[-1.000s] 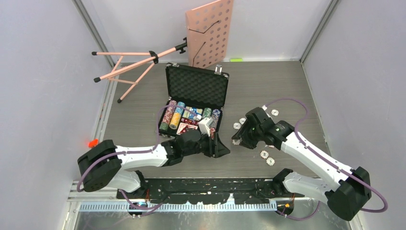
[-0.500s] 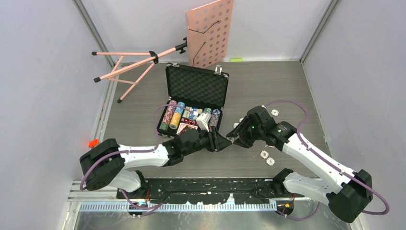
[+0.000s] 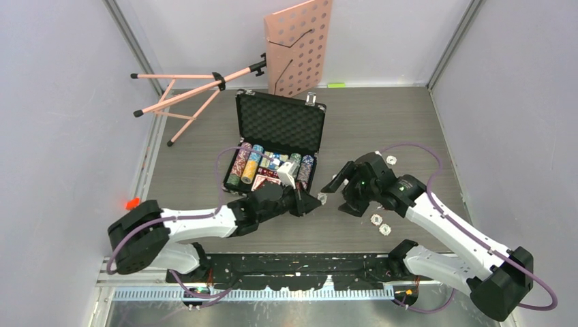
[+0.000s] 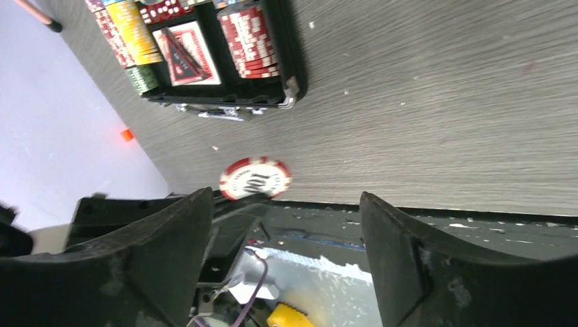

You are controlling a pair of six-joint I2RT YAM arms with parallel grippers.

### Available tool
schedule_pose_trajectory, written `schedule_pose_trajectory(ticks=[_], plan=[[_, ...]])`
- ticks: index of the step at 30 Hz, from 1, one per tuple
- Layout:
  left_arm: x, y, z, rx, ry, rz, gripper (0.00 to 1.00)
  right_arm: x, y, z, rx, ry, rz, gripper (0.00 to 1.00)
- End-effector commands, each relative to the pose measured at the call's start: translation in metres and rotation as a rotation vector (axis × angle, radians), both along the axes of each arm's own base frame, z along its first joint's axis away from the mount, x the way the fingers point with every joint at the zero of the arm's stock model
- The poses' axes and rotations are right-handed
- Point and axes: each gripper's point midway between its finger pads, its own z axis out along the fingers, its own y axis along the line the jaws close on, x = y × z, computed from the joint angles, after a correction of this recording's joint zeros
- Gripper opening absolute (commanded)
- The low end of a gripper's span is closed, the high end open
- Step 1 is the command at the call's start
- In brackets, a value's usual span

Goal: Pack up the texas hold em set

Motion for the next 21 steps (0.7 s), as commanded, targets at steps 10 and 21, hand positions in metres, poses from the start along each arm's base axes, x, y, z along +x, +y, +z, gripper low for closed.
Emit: schedule_pose_trajectory(ticks=[10,21], plan=[[-0.010,0.081,-0.008,0.677,-0.300,-0.363,0.00,0.013,-0.061,0.019,-0.298,-0.185,-0.044,0.89],[-0.001,0.079,-0.009,0.735,-0.733,-0.660,0.00,0.004,-0.086,0.013,-0.406,-0.204,-0.024,0.89]])
